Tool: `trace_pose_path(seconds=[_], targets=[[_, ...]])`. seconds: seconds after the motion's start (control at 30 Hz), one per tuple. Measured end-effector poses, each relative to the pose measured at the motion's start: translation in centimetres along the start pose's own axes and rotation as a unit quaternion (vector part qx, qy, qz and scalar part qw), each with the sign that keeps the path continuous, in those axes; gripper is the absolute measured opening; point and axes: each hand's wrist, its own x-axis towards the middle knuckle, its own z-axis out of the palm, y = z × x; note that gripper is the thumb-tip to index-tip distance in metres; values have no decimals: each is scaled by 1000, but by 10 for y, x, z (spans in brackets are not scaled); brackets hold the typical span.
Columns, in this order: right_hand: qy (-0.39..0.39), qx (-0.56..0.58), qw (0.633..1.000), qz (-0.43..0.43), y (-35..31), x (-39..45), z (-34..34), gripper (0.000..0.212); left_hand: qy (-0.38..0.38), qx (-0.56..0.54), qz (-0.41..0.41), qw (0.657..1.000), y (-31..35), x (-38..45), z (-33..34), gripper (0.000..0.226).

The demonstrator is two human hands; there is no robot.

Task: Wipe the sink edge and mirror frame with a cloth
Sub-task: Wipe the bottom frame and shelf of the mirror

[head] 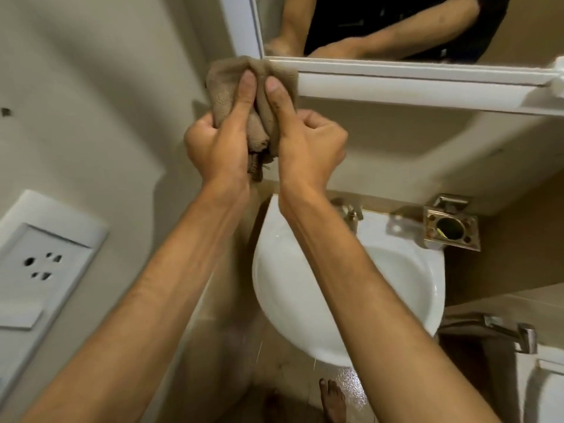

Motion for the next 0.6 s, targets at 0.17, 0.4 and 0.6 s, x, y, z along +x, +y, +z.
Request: trace_pose_path(seconds=[0.17,0.4,0.6], targets=[[-11,-50,996,71,18,-4,56,59,74,-15,-25,997,4,35,-36,33],[-112,-74,989,-60,17,-20,24,38,35,-63,-6,997,-10,16,-56,51],[-76,-105,961,-244,0,-46,6,10,8,-129,68,989,-6,-5,-65,40]])
